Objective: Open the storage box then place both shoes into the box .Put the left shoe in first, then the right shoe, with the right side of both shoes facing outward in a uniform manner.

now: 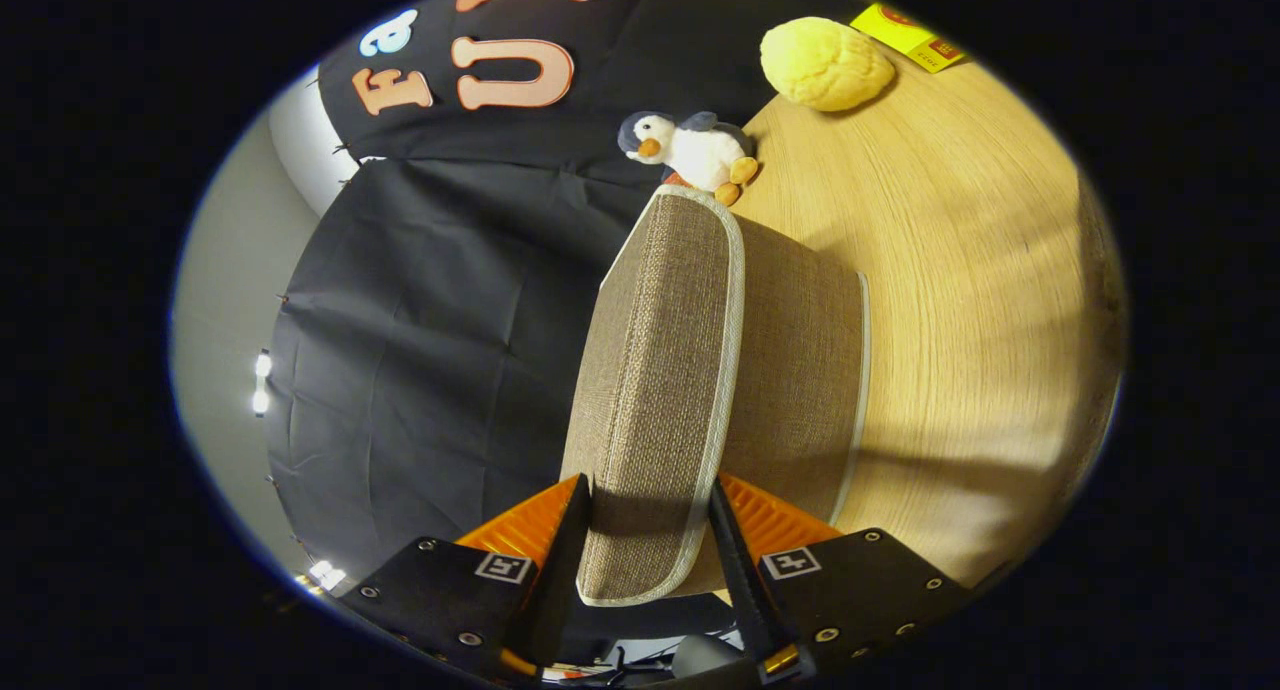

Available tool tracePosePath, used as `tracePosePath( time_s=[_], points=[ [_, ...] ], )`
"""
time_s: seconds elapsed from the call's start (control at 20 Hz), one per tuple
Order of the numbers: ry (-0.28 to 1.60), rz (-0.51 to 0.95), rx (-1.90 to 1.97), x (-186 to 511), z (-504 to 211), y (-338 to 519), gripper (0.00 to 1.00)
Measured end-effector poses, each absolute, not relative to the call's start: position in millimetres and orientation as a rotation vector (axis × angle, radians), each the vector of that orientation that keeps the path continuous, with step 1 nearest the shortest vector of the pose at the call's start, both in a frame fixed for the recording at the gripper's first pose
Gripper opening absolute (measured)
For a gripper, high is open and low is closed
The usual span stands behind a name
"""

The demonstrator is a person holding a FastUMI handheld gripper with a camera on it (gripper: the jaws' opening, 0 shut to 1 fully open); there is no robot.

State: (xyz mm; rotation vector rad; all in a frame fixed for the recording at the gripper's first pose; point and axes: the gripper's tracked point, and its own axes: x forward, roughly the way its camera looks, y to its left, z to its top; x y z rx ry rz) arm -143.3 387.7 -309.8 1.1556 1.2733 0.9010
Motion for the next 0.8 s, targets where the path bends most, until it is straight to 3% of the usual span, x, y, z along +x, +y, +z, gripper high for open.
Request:
tracePosePath(
  time_s=[0.15, 0.55, 0.8],
  points=[
    [1.301, 0.891, 1.163, -143, -306, 384, 0.6],
    [1.222, 0.774, 1.161, -125, -296, 353, 0.6],
    [1.222, 0.84, 1.226, -130, -266, 355, 0.59]
  ],
)
